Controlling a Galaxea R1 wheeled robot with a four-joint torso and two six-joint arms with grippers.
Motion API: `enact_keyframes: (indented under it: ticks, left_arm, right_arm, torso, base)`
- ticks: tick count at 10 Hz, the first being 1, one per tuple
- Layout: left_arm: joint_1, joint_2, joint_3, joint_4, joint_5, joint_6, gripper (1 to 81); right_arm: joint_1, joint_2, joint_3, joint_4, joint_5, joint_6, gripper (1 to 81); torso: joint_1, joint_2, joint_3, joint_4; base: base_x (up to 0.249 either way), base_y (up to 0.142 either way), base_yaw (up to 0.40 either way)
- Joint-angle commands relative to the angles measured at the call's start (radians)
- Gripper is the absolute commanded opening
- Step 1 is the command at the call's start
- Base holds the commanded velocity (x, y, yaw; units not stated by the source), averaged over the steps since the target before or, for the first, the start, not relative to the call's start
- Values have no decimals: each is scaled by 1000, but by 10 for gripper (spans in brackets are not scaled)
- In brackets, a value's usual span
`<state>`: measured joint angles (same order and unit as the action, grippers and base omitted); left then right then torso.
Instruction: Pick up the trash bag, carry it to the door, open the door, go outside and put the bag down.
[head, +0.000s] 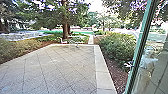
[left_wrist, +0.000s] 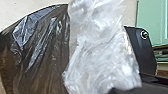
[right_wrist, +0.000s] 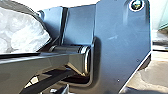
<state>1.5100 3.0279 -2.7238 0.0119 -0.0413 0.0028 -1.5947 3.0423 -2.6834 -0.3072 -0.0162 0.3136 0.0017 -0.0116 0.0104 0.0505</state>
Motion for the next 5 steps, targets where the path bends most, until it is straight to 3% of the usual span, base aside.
enact_keyframes:
  ticks: [1,5]
  left_arm:
    - [-50,11,4,-1,54,5,10]
    - [-50,11,4,-3,54,5,10]
  right_arm:
    - [44,19,19,-6,-44,-4,811]
    - [43,19,19,-6,-42,-4,811]
  torso:
    - [0,0,0,0]
    - [0,0,0,0]
  base:
    - [123,0,0]
    - [123,0,0]
